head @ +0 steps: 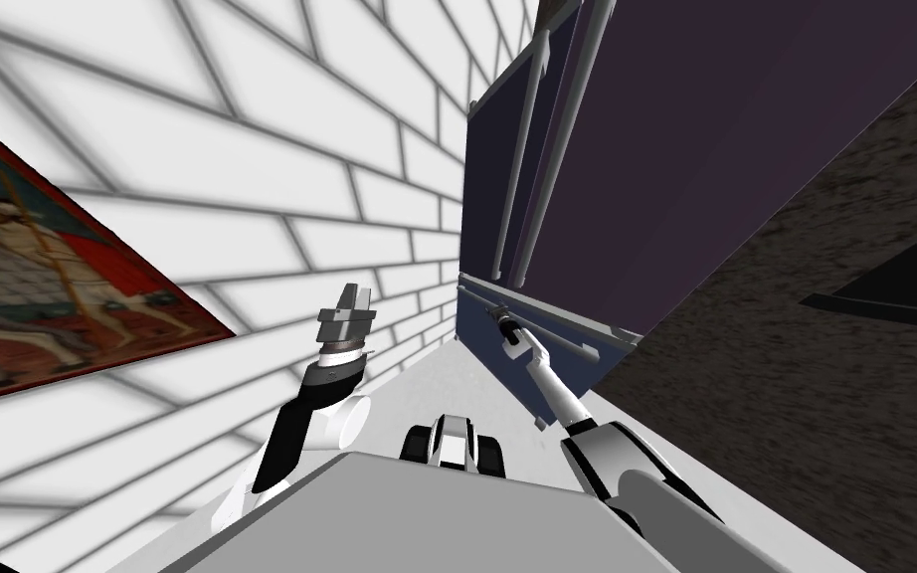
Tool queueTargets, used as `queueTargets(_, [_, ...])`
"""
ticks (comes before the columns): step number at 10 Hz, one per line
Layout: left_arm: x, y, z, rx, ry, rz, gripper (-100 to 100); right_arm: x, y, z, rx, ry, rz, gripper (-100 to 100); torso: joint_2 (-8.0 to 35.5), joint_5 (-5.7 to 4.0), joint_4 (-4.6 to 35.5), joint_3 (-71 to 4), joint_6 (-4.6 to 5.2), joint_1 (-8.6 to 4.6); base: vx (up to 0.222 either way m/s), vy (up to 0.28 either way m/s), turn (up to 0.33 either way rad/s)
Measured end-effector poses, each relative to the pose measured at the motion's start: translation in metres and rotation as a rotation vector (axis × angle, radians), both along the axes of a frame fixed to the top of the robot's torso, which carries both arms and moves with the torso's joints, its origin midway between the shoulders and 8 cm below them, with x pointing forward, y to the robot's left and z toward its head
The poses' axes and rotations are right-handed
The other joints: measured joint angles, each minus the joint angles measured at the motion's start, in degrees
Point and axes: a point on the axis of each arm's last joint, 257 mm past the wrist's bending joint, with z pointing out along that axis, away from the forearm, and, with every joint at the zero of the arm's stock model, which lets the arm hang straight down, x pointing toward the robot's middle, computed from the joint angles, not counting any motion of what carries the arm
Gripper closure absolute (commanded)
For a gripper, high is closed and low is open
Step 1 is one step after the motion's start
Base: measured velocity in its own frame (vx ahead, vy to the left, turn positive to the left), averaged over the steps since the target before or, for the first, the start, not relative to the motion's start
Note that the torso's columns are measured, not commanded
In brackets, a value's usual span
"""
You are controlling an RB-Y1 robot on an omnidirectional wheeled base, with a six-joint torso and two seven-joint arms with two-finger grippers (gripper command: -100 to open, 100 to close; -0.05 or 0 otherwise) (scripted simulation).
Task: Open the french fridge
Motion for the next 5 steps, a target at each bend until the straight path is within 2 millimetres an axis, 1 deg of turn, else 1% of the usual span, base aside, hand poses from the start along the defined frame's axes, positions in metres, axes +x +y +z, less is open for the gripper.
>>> queueTargets(1, [0.000,0.000,0.000,0.000,0.000,0.000,0,0.009,-0.010,0.006,-0.051,-0.004,-0.023,-100,0.03,-0.01,0.01,0.02,0.01,-0.03,-0.021,-0.024,0.024])
queueTargets(3, [0.000,0.000,0.000,0.000,0.000,0.000,0,0.019,-0.021,0.017,-0.122,-0.014,-0.053,-100,0.05,0.00,0.01,0.03,0.01,-0.01,-0.021,-0.031,0.050])
queueTargets(4, [0.000,0.000,0.000,0.000,0.000,0.000,0,0.026,-0.033,0.022,-0.168,-0.016,-0.079,-100,0.02,-0.01,0.01,0.02,0.01,-0.04,-0.010,-0.032,0.016])
queueTargets(5, [0.000,0.000,0.000,0.000,0.000,0.000,0,0.031,-0.036,0.030,-0.194,-0.022,-0.089,-100,0.00,0.00,0.00,0.00,0.01,0.00,-0.010,-0.031,0.021])
